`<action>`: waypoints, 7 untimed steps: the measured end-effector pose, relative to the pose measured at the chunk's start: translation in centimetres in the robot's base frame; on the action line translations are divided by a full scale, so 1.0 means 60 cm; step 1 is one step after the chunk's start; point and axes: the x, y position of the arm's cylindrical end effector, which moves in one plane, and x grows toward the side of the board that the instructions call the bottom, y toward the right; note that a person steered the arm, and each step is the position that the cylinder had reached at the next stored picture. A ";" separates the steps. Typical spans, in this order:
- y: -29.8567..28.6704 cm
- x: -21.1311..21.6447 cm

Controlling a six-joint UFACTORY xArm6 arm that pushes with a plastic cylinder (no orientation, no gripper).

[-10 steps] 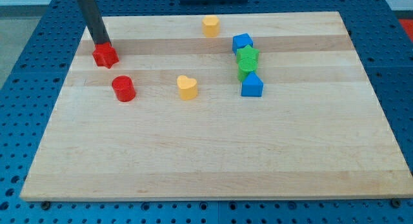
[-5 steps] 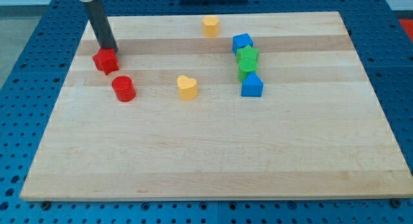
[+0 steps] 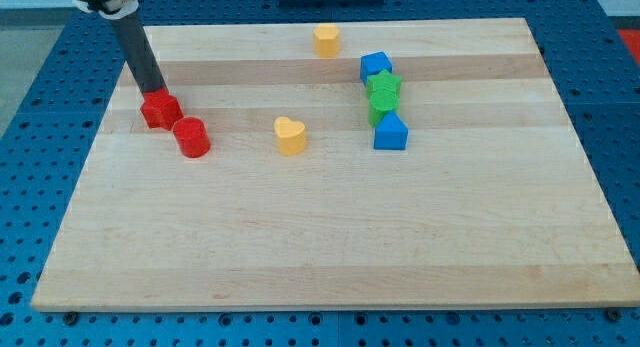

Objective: Move the red star to the red circle

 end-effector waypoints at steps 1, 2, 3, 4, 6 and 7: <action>0.008 0.004; 0.021 -0.008; 0.044 -0.008; 0.049 -0.001; 0.045 0.020; 0.024 0.020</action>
